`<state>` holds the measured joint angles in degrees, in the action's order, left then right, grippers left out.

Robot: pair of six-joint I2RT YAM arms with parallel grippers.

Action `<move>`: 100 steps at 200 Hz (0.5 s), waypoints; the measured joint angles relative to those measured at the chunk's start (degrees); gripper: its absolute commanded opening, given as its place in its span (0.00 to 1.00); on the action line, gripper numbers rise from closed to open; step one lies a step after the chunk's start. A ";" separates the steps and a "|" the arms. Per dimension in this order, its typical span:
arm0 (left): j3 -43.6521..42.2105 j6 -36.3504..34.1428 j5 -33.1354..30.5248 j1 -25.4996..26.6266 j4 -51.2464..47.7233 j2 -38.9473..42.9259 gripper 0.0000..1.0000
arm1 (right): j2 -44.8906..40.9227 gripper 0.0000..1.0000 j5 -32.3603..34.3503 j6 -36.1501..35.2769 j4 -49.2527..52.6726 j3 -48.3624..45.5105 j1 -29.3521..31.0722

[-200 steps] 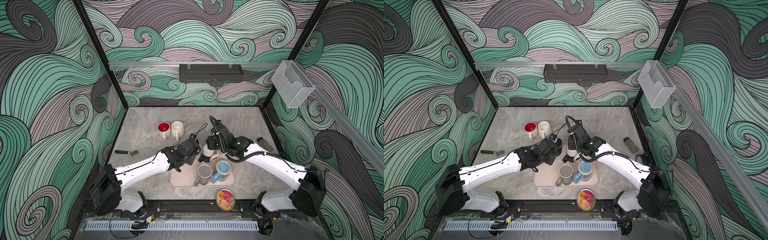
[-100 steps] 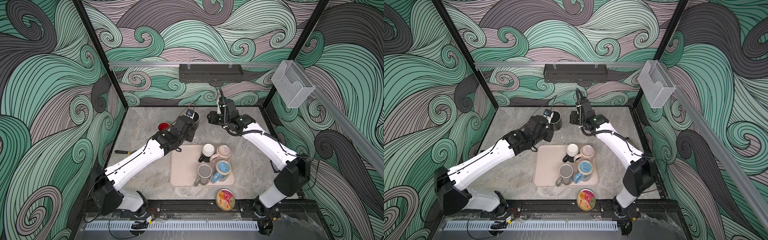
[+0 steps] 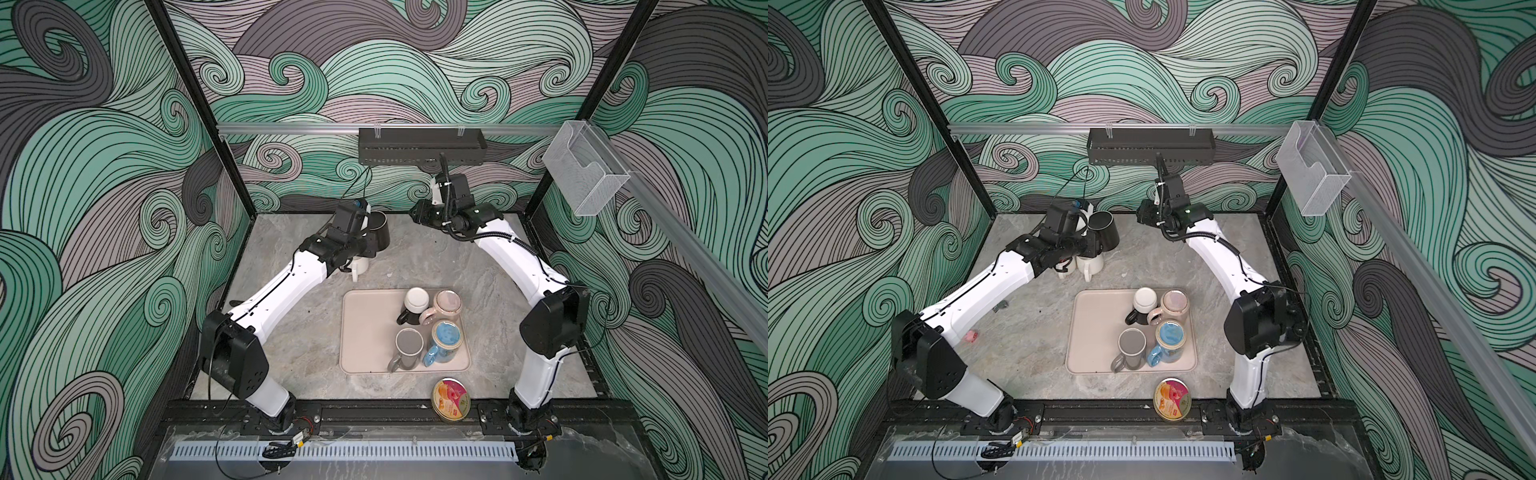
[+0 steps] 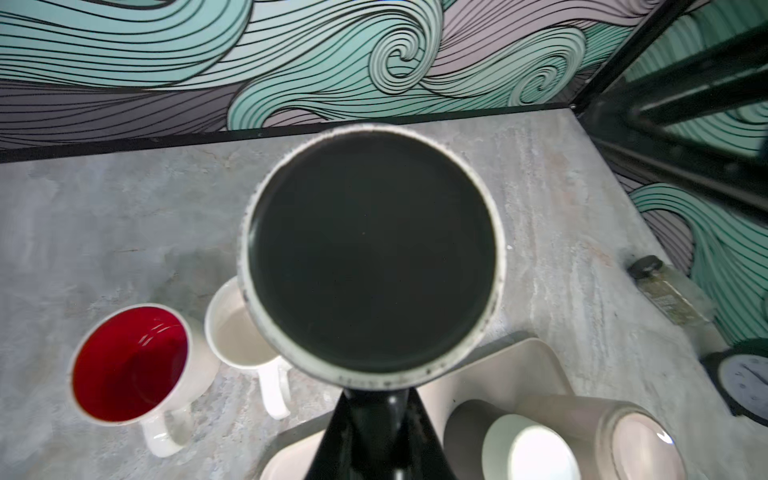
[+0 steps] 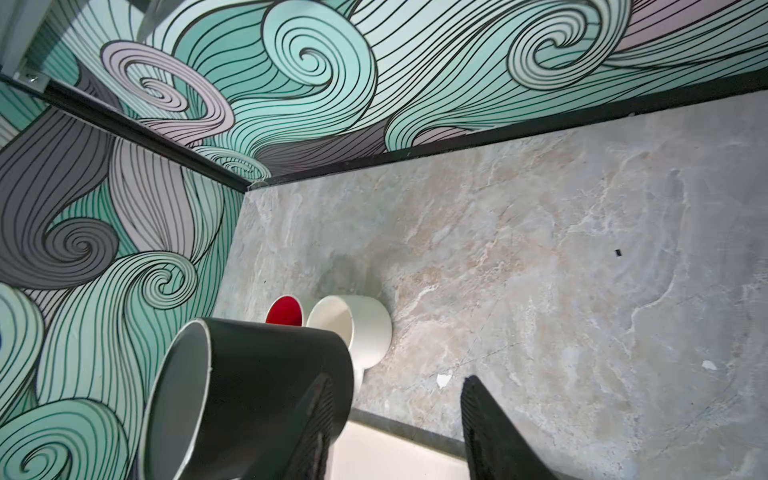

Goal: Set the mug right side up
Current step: 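Lift the black mug off the tray with the left gripper while the right gripper approaches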

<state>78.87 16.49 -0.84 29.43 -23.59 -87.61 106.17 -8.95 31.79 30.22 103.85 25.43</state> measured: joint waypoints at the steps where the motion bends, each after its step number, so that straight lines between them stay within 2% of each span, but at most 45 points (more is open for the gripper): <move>1: -0.39 0.11 0.17 0.00 0.31 0.22 0.00 | -0.07 0.51 -0.15 0.07 -0.07 -0.22 0.00; 46: -5.60 4.94 5.64 0.09 6.14 1.99 0.00 | -3.39 0.50 -6.80 4.07 -7.65 -14.10 0.00; 70: -5.62 8.66 8.20 0.07 9.07 2.01 0.00 | -7.98 0.50 -9.05 6.25 -11.58 -21.24 0.00; 100: -8.44 15.37 11.15 -0.59 14.93 4.20 0.00 | -14.08 0.51 -12.20 8.92 -17.73 -25.92 0.00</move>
<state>70.43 31.86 10.31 28.84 -8.67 -83.42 92.09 -21.15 40.71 12.49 77.93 25.43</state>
